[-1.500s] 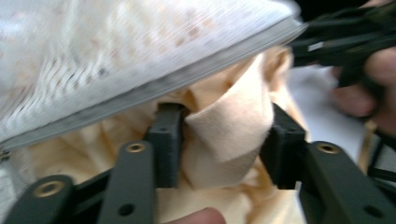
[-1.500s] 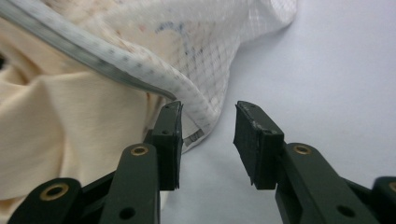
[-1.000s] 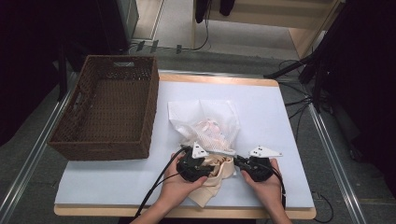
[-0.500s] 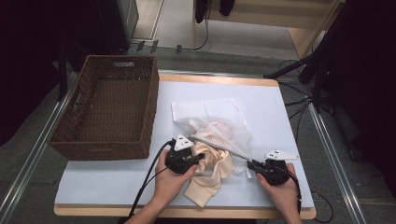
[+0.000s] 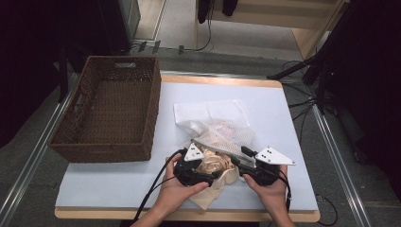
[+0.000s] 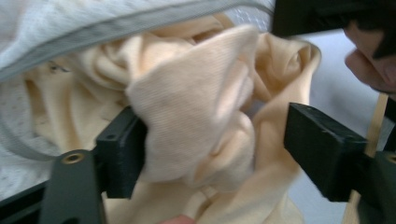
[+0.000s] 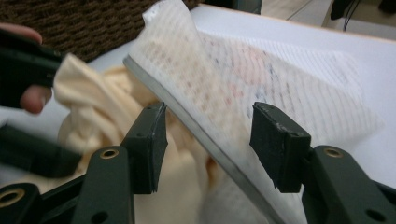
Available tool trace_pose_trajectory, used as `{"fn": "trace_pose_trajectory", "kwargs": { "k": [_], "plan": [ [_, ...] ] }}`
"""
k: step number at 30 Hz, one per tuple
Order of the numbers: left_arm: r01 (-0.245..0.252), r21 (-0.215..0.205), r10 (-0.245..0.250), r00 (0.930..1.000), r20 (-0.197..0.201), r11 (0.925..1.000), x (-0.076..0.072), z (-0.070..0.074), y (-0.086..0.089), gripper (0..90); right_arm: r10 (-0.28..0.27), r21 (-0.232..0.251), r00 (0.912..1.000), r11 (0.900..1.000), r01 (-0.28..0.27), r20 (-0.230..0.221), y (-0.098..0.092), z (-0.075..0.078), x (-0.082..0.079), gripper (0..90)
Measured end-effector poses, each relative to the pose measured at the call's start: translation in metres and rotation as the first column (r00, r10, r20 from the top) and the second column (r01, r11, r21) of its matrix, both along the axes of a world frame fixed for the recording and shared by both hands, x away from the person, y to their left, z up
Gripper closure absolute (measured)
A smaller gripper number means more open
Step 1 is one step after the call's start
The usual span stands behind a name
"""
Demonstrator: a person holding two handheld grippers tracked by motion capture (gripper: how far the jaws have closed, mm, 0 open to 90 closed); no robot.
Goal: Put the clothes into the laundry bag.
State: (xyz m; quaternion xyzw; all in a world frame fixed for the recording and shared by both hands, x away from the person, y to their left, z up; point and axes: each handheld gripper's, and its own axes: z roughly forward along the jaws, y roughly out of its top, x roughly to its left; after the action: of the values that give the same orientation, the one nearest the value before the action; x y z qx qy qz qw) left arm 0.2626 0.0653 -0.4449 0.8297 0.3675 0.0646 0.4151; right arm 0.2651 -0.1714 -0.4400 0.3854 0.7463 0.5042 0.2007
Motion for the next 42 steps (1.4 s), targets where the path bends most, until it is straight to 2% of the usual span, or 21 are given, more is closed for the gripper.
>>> {"fn": "trace_pose_trajectory", "kwargs": {
  "k": [3, 6, 8, 9, 11, 13, 14, 16, 18, 21, 24, 27, 29, 30, 31, 33, 34, 36, 38, 40, 42],
  "plan": [
    [0.02, 0.038, -0.019, 0.9995, -0.024, 0.9991, 0.0, -0.005, -0.006, 15.3, 0.024, -0.031, 0.9997, 0.999, -0.025, -0.01, 0.009, 0.002, 0.009, 56.9],
    [0.012, 0.093, -0.009, 0.9996, -0.027, 0.9956, 0.001, -0.011, -0.011, 14.1, 0.047, -0.101, 0.9978, 0.994, -0.051, -0.046, 0.02, 0.005, 0.021, 74.5],
    [0.0, 0.138, 0.004, 0.9997, -0.024, 0.9904, 0.001, -0.015, -0.014, 14.6, 0.055, -0.097, 0.9971, 0.993, -0.06, -0.052, 0.022, 0.009, 0.024, 83.6],
    [-0.017, 0.16, 0.017, 0.9998, -0.003, 0.9869, 0.0, -0.016, -0.015, 16.8, 0.058, -0.08, 0.9969, 0.995, -0.062, -0.053, 0.022, 0.011, 0.025, 86.7],
    [-0.085, 0.216, 0.072, 0.9953, 0.064, 0.9726, -0.004, -0.016, -0.017, 36.6, 0.063, -0.034, 0.9973, 0.997, -0.064, -0.038, 0.021, 0.013, 0.023, 90.0],
    [-0.093, 0.224, 0.074, 0.9931, 0.09, 0.9702, -0.004, -0.017, -0.015, 47.8, 0.06, 0.02, 0.9977, 0.998, -0.059, -0.031, 0.019, 0.01, 0.02, 90.0],
    [-0.088, 0.223, 0.07, 0.9935, 0.091, 0.9708, -0.004, -0.017, -0.014, 53.1, 0.073, 0.017, 0.9963, 0.997, -0.072, -0.045, 0.02, 0.008, 0.019, 90.0],
    [-0.079, 0.22, 0.061, 0.9944, 0.086, 0.9723, -0.005, -0.016, -0.012, 65.2, 0.081, 0.001, 0.9959, 0.997, -0.081, -0.041, 0.022, 0.006, 0.017, 90.0],
    [-0.07, 0.203, 0.058, 0.9962, 0.065, 0.9766, -0.003, -0.015, -0.009, 71.3, 0.091, 0.042, 0.995, 0.995, -0.089, -0.041, 0.024, 0.006, 0.014, 90.0],
    [-0.07, 0.168, 0.063, 0.9968, 0.049, 0.9832, -0.001, -0.013, -0.006, 73.7, 0.106, 0.067, 0.9943, 0.992, -0.105, -0.012, 0.028, 0.01, 0.009, 90.0],
    [-0.093, 0.104, 0.087, 0.9945, 0.058, 0.9902, 0.0, -0.007, -0.002, 74.6, 0.156, 0.101, 0.9877, 0.983, -0.153, -0.017, 0.031, 0.013, 0.005, 90.0],
    [-0.11, 0.028, 0.107, 0.9906, 0.085, 0.9935, 0.002, 0.001, -0.001, 74.6, 0.176, 0.098, 0.9843, 0.98, -0.174, -0.01, 0.034, 0.014, -0.001, 90.0],
    [-0.118, 0.02, 0.116, 0.9899, 0.082, 0.9928, 0.004, 0.003, -0.002, 74.5, 0.16, 0.089, 0.9871, 0.983, -0.159, 0.003, 0.033, 0.015, -0.004, 90.0],
    [-0.111, 0.031, 0.108, 0.9913, 0.075, 0.9933, 0.005, 0.001, -0.003, 74.4, 0.134, 0.079, 0.9907, 0.988, -0.135, 0.023, 0.032, 0.016, -0.004, 89.0],
    [-0.104, 0.047, 0.1, 0.9926, 0.069, 0.9935, 0.005, -0.002, -0.004, 74.3, 0.105, 0.072, 0.9939, 0.992, -0.107, 0.035, 0.029, 0.016, -0.004, 83.1],
    [-0.075, 0.088, 0.071, 0.9964, 0.045, 0.9933, 0.006, -0.009, -0.005, 74.0, 0.053, 0.048, 0.9979, 0.997, -0.054, 0.038, 0.025, 0.014, -0.001, 69.8],
    [-0.07, 0.099, 0.066, 0.9971, 0.037, 0.9926, 0.006, -0.012, -0.005, 73.8, 0.047, 0.036, 0.9986, 0.998, -0.048, 0.025, 0.023, 0.011, 0.002, 65.9],
    [-0.066, 0.091, 0.065, 0.9977, 0.022, 0.9936, 0.007, -0.016, -0.002, 73.3, 0.062, 0.015, 0.9981, 0.998, -0.062, -0.005, 0.022, 0.004, 0.009, 56.0],
    [-0.068, 0.084, 0.067, 0.9977, 0.015, 0.9942, 0.009, -0.016, -0.001, 73.2, 0.063, -0.02, 0.998, 0.998, -0.063, -0.006, 0.023, -0.002, 0.011, 47.7],
    [-0.062, 0.094, 0.061, 0.998, 0.017, 0.9937, 0.009, -0.017, -0.001, 73.1, 0.048, -0.086, 0.9989, 0.995, -0.048, -0.006, 0.028, -0.006, 0.013, 38.7],
    [-0.059, 0.101, 0.057, 0.998, 0.028, 0.9931, 0.008, -0.018, -0.002, 72.9, 0.0, -0.158, 1.0, 0.987, -0.001, -0.001, 0.033, -0.009, 0.015, 36.4]
  ]
}}
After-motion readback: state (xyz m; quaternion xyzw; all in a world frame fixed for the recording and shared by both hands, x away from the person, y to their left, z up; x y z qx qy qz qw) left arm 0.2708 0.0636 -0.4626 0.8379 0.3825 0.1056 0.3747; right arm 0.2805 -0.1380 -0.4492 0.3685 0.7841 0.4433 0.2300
